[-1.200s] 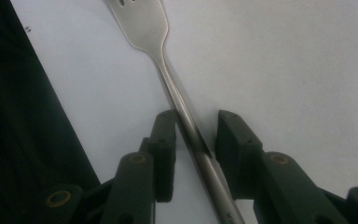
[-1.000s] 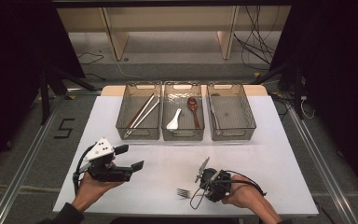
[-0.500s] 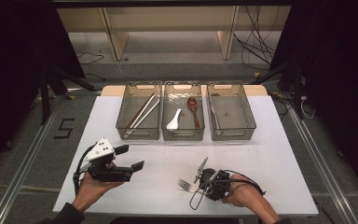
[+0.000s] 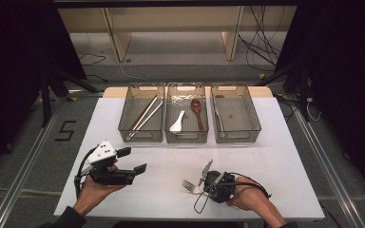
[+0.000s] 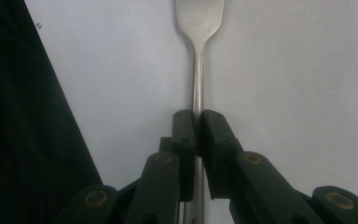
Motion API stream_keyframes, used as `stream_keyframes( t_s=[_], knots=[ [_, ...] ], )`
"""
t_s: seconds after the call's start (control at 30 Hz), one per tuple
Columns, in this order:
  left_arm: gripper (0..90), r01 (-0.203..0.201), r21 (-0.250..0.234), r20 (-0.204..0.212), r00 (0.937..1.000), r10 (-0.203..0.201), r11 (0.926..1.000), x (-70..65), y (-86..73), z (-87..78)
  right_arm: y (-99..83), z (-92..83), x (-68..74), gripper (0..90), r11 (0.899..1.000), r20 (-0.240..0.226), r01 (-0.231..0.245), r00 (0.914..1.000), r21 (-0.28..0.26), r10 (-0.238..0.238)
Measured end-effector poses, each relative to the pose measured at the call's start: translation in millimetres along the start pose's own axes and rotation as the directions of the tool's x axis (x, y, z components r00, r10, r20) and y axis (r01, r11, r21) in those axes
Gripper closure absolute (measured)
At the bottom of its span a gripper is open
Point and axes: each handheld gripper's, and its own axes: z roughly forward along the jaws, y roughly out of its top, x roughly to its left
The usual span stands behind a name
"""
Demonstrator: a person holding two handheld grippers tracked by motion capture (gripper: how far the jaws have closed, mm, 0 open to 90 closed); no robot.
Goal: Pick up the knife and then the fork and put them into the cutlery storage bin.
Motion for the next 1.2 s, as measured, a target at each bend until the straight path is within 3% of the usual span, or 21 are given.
stream_keyframes(
  t_s=[0.07, 0.13, 0.3, 0.5, 0.6, 0.93, 1.2],
  knots=[
    [15.7, 0.005, -0.004, -0.001, 1.0, -0.005, 1.0, 0.0, -0.1, 0.1, -1.6, -4.0, -3.4, 84.6, 1.0, 0.009, -0.005, 0.9999, -0.022, 0.005],
    [15.7, 0.001, 0.0, -0.002, 1.0, -0.001, 1.0, 0.1, -0.1, 0.0, -4.2, -9.6, -7.2, 84.6, 0.997, 0.008, -0.04, 0.9991, -0.062, 0.041],
    [15.7, -0.001, 0.0, 0.0, 1.0, 0.001, 1.0, -0.1, 0.0, 0.1, -12.5, -22.1, -19.1, 84.5, 0.985, -0.005, -0.109, 0.994, -0.136, 0.11],
    [15.7, 0.002, -0.006, 0.001, 1.0, -0.002, 1.0, 0.0, -0.1, 0.3, -22.5, -39.9, -36.7, 84.6, 0.947, -0.032, -0.199, 0.9799, -0.252, 0.197],
    [15.8, 0.004, -0.009, 0.002, 1.0, -0.004, 1.0, 0.2, -0.2, 0.4, -26.5, -46.3, -45.6, 84.5, 0.933, -0.033, -0.223, 0.9743, -0.283, 0.223],
    [15.8, 0.01, -0.011, -0.002, 1.0, -0.01, 0.9999, 1.2, -0.4, 0.4, -28.4, -62.6, -73.2, 84.6, 0.892, -0.032, -0.269, 0.9605, -0.364, 0.276],
    [15.7, 0.009, -0.013, 0.001, 1.0, -0.009, 0.9999, 0.5, -0.4, 0.6, -29.5, -78.2, -90.1, 84.5, 0.842, -0.028, -0.302, 0.9457, -0.448, 0.324]
  ],
)
